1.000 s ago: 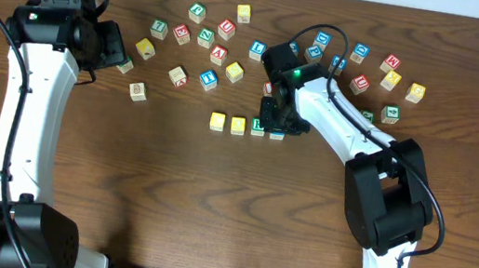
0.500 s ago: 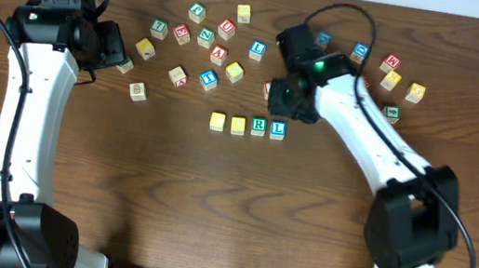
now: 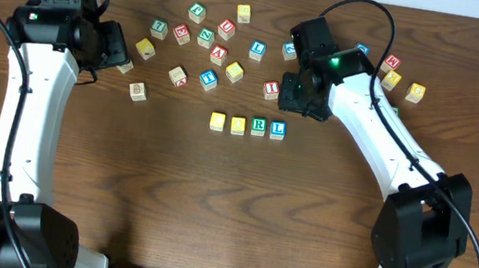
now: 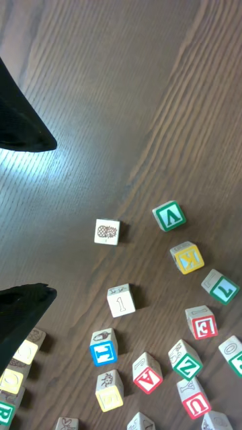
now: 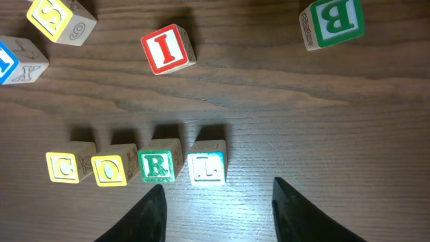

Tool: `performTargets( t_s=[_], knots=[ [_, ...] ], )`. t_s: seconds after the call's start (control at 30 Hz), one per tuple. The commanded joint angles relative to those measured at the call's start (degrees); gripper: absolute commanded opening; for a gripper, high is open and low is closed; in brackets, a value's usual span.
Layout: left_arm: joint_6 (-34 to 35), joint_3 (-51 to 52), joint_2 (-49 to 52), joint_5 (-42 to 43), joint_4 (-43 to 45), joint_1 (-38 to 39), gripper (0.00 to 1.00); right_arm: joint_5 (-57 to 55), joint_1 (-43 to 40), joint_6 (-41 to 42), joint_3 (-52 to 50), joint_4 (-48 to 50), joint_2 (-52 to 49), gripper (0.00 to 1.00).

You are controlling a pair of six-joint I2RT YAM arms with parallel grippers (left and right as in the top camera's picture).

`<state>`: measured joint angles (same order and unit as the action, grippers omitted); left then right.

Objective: Spell out CORL

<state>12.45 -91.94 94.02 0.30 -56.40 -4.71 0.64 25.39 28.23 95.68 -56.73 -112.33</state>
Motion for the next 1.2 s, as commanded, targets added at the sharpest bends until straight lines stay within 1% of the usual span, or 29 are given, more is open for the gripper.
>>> performTargets(
  t_s=[0.0, 0.33, 0.57, 0.93, 1.17],
  knots=[
    [0.7, 0.3, 0.4, 0.7, -0.1, 1.0, 0.62, -0.1, -0.2, 0.0, 0.6, -0.1, 0.3, 0.47],
    [0.8, 3.8, 0.5, 0.7, 0.4, 3.4, 0.62, -0.1, -0.5, 0.0, 0.1, -0.8, -0.7, 0.49],
    [1.0, 3.8, 1.7, 0.8, 0.6, 4.2, 0.62, -0.1, -2.2, 0.0, 0.0, -1.1, -1.2, 0.50],
    [1.0, 3.8, 7.2, 0.8, 1.0, 8.2, 0.61, -0.1, -6.1, 0.0, -0.3, -4.7, -1.2, 0.50],
    [1.0, 3.8, 7.5, 0.8, 1.4, 9.7, 0.61, -0.3, -6.7, 0.0, -2.1, -4.5, -1.2, 0.51]
  ],
)
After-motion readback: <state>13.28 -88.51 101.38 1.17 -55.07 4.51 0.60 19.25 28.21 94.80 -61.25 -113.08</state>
